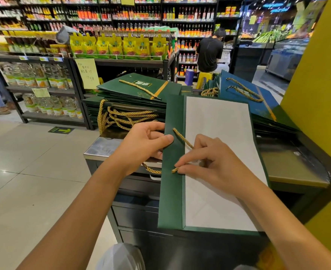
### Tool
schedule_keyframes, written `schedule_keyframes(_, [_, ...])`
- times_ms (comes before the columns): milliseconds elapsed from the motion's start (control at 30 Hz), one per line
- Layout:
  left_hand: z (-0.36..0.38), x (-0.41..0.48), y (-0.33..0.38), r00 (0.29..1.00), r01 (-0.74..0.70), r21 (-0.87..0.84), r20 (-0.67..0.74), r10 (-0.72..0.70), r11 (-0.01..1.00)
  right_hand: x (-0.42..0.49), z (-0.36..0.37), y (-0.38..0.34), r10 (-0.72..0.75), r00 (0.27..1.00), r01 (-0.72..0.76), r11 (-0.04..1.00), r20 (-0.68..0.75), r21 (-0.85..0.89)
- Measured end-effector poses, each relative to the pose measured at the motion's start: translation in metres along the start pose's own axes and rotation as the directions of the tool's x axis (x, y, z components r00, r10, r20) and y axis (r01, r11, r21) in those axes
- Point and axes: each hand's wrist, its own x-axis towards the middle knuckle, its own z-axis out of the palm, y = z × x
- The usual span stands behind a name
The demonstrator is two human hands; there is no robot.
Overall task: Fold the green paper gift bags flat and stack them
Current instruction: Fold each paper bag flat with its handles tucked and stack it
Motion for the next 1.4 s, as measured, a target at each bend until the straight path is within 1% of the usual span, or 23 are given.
schedule_keyframes(67, [0.0, 0.0, 0.001, 1.0, 0.002, -0.011, 0.013, -0.002, 1.0, -0.001, -0.001, 0.0, 0.029, 0.998, -0.026, 0.997, -0.05, 0.068])
schedule_keyframes(167, [0.0, 0.001, 0.0, 1.0, 0.004, -0.03, 0.021, -0.003, 1.0, -0.001, -0.004, 0.0, 0.091, 0.982, -0.05, 0.969, -0.164, 0.241])
schedule_keyframes(233, [0.0, 0.0, 0.0, 1.0, -0.003, -0.033, 0.014, 0.003, 0.999, 0.001, -0.007, 0.004, 0.171, 0.952, -0.058, 0.915, -0.253, 0.399])
schedule_keyframes(300, [0.0, 0.0, 0.0, 1.0, -0.006, -0.035, 0.008, 0.006, 0.999, 0.002, -0.013, 0.006, 0.29, 0.908, -0.085, 0.833, -0.302, 0.547])
schedule_keyframes(333, [0.0, 0.0, 0.0, 1.0, -0.005, -0.043, 0.008, 0.006, 0.999, 0.001, -0.015, 0.005, 0.323, 0.893, -0.084, 0.804, -0.314, 0.588])
schedule_keyframes(367, [0.0, 0.0, 0.0, 1.0, -0.007, -0.046, 0.01, 0.007, 0.999, 0.001, -0.015, 0.005, 0.332, 0.885, -0.08, 0.799, -0.326, 0.596])
schedule_keyframes(467, [0.0, 0.0, 0.0, 1.0, -0.013, -0.025, 0.009, 0.013, 1.0, 0.001, -0.013, -0.002, 0.291, 0.894, -0.09, 0.862, -0.34, 0.499])
schedule_keyframes(533, [0.001, 0.0, 0.001, 1.0, -0.008, -0.022, 0.006, 0.008, 1.0, 0.002, -0.011, -0.003, 0.284, 0.891, -0.093, 0.878, -0.354, 0.47])
schedule_keyframes(600, [0.001, 0.0, 0.001, 1.0, 0.002, -0.015, -0.004, -0.002, 1.0, 0.002, -0.011, -0.003, 0.276, 0.878, -0.086, 0.895, -0.391, 0.438])
schedule_keyframes(733, [0.003, 0.001, 0.002, 1.0, 0.003, 0.013, -0.03, -0.002, 1.0, 0.002, -0.009, -0.005, 0.232, 0.856, -0.089, 0.947, -0.463, 0.31])
schedule_keyframes(833, [0.003, -0.001, 0.004, 0.998, -0.002, -0.029, -0.063, 0.0, 1.0, -0.007, -0.022, 0.0, 0.255, 0.829, -0.171, 0.963, -0.497, 0.209])
schedule_keyframes(900, [0.002, -0.002, 0.004, 0.997, 0.008, -0.063, -0.082, -0.013, 0.998, -0.018, -0.037, 0.008, 0.287, 0.804, -0.268, 0.957, -0.52, 0.115])
schedule_keyframes(967, [0.002, -0.003, 0.004, 0.995, 0.011, -0.056, -0.098, -0.017, 0.998, -0.029, -0.051, 0.015, 0.342, 0.771, -0.376, 0.925, -0.537, 0.05])
schedule_keyframes(1067, [0.004, -0.004, 0.004, 0.991, 0.006, -0.045, -0.133, -0.012, 0.999, -0.042, -0.065, 0.02, 0.455, 0.71, -0.495, 0.865, -0.537, 0.079])
schedule_keyframes(1133, [0.006, -0.006, 0.005, 0.986, 0.001, -0.051, -0.165, -0.009, 0.999, -0.046, -0.071, 0.02, 0.54, 0.69, -0.545, 0.826, -0.482, 0.145])
schedule_keyframes(1200, [0.008, -0.007, 0.007, 0.977, 0.012, -0.051, -0.213, -0.022, 0.999, -0.047, -0.075, 0.016, 0.596, 0.688, -0.559, 0.799, -0.414, 0.221])
schedule_keyframes(1300, [0.012, -0.008, 0.012, 0.95, 0.024, -0.023, -0.31, -0.03, 0.999, -0.045, -0.079, 0.004, 0.63, 0.669, -0.552, 0.777, -0.395, 0.303])
schedule_keyframes(1400, [0.014, -0.011, 0.016, 0.917, -0.024, 0.084, -0.394, 0.055, 0.996, -0.045, -0.085, -0.007, 0.642, 0.656, -0.525, 0.766, -0.397, 0.371])
